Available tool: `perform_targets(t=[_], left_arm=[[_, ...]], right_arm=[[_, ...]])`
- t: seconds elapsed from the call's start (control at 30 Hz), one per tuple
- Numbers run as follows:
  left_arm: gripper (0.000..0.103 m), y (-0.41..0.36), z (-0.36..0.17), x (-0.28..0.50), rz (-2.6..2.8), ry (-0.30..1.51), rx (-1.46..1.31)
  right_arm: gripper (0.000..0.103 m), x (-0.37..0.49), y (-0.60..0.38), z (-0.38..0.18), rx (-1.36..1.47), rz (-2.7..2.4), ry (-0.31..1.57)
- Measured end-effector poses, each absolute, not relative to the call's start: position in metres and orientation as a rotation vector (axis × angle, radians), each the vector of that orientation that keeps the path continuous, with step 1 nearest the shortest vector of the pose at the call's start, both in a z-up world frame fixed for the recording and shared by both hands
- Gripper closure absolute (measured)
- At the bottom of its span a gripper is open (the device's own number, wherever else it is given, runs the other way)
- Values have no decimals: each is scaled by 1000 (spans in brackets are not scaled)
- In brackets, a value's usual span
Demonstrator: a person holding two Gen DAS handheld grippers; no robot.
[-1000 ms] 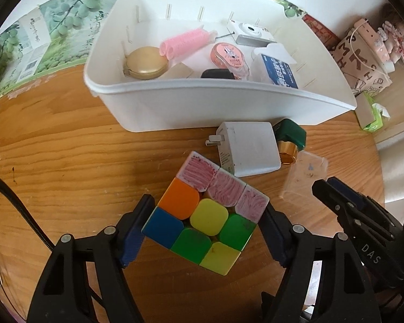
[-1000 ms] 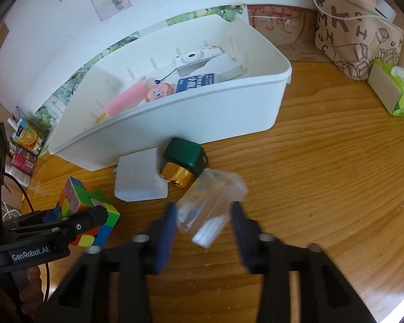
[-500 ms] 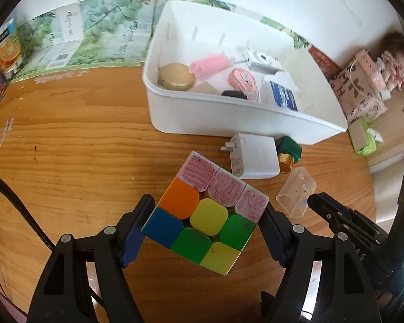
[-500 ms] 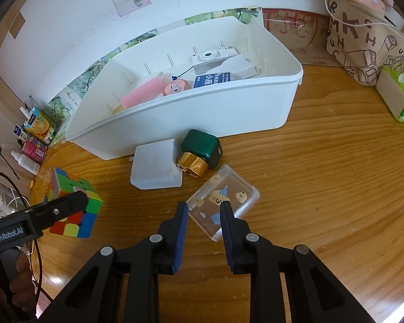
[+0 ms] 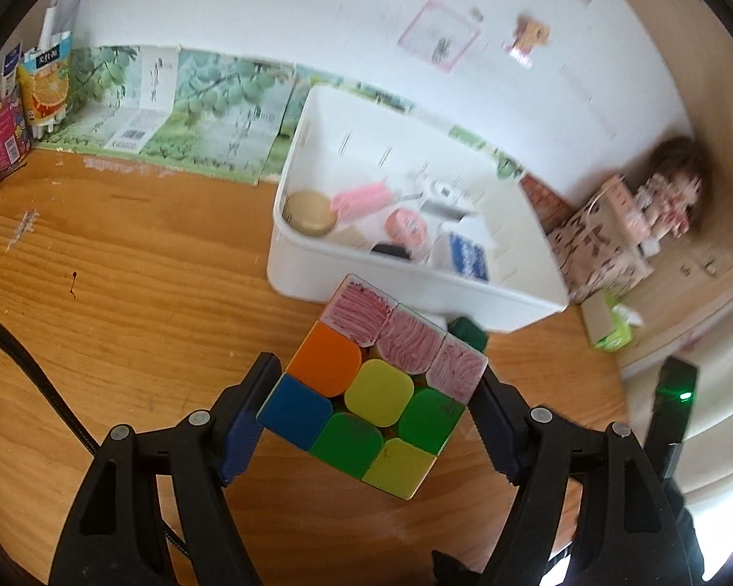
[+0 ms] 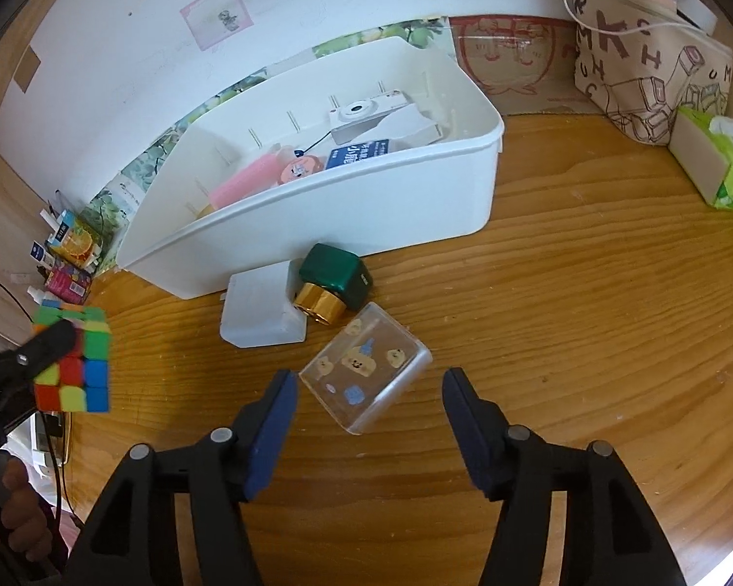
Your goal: Organize rigid objects
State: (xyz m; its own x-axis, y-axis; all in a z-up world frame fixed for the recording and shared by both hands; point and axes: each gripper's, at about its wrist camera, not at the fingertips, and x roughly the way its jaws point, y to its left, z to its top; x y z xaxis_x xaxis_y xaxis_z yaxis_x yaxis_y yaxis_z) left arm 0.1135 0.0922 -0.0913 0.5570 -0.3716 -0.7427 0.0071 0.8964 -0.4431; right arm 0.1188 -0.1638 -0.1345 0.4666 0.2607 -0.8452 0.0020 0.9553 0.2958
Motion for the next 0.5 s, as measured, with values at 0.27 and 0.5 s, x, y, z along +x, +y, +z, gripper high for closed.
perform_targets(t=[0.27,0.5], left_arm=[[25,92,-81,107,-220,896,-459],[25,91,-79,101,-182,875,-466]], right_arm=[[24,126,-163,-144,250,205,1116],[22,138,-145,-156,141,257,1152]])
